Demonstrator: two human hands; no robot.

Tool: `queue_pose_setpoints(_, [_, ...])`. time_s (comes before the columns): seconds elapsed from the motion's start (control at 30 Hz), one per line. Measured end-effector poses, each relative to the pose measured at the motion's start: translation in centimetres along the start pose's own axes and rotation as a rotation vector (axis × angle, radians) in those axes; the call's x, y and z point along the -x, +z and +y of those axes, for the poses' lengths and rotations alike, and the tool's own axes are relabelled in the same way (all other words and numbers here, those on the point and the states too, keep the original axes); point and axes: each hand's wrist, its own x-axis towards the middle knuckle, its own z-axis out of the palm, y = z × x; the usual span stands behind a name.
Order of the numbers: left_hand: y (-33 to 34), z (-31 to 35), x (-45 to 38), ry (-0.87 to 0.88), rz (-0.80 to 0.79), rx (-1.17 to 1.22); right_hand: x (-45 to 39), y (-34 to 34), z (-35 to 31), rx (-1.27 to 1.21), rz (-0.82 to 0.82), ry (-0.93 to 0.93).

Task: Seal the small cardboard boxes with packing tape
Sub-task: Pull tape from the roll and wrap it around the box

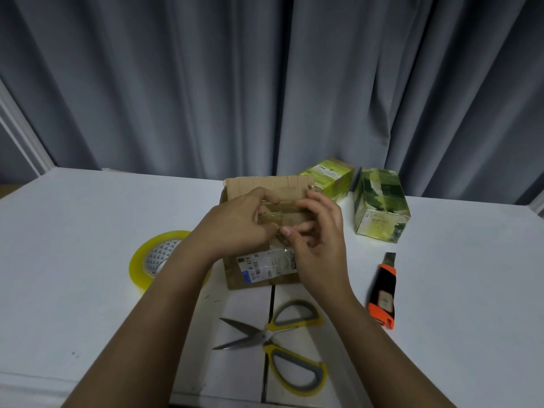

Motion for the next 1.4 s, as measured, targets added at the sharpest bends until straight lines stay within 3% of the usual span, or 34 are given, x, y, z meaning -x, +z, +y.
queue_pose_setpoints(0.53, [0.3,-0.4,-0.4,0.005,0.017,0.029,0.2,0.4,0.1,0.019,0.043,0.031])
queue_pose_setpoints(1.13, [2.0,0.2,-0.6,0.046,0.213,0.039,0.4,1.0,-0.3,0.045,0.114,0.11])
queue_pose_setpoints(1.4, [2.6,0.3,-0.9,0.029,0.303,0.015,0.8,0.7,-0.1,0.206,0.131,0.143])
